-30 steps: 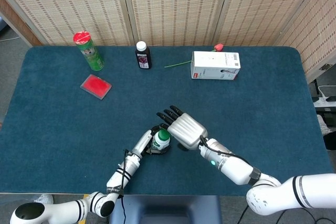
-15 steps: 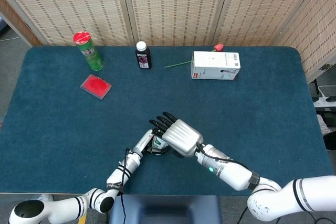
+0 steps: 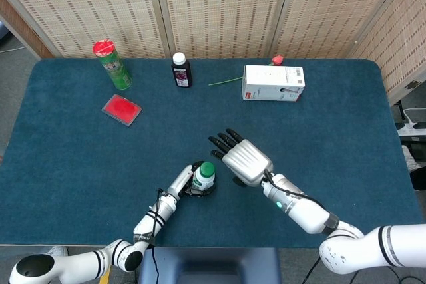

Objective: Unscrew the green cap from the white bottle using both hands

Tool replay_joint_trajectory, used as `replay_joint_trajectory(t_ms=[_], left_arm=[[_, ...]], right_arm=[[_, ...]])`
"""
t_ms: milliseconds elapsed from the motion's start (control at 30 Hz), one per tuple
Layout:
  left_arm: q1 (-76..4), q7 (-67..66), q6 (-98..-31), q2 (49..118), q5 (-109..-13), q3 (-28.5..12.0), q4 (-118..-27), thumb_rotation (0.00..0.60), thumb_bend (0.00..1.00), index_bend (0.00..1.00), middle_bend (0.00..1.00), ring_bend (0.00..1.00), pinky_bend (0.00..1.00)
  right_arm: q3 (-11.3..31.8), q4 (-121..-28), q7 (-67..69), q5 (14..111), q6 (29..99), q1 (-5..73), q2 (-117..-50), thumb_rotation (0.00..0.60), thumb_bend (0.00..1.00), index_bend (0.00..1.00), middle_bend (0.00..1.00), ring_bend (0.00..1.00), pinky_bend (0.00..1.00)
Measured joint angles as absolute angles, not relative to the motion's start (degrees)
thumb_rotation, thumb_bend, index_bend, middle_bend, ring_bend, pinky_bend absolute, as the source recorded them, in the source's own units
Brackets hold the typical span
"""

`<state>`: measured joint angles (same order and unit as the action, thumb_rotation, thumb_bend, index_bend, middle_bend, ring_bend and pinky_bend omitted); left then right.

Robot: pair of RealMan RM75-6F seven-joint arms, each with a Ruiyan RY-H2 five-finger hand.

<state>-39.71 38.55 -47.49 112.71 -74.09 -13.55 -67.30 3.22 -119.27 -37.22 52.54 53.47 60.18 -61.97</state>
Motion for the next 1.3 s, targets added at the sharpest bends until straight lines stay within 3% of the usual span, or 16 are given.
replay_joint_trajectory(t_ms=[667, 1033, 1300], left_arm=[[-40.3, 37.6, -46.3, 113.3, -73.5, -13.6, -66.3, 0.600, 0.87, 0.71, 0.77, 0.31, 0.00], [-40.3, 37.5, -46.3, 113.1, -73.6, -13.5, -66.5, 0.600, 0.87, 0.71, 0.77, 0.31, 0.00], [-40.2, 37.7, -46.3, 112.8, -73.6, -13.5, -66.7, 0.600, 0.87, 0.71, 0.77, 0.31, 0.00]], right_arm=[[4.2, -120.4, -37.4, 52.6, 52.4, 61.2, -63.2, 0.600, 0.18, 0.22, 0.00, 0.00, 0.00], [4.9, -119.5, -37.9, 54.4, 55.3, 60.8, -66.1, 0.599, 0.18, 0.19, 0.00, 0.00, 0.00], [5.5, -118.3, -39.0, 54.1, 57.3, 60.2, -67.6, 0.600, 0.18, 0.29, 0.00, 0.00, 0.00]])
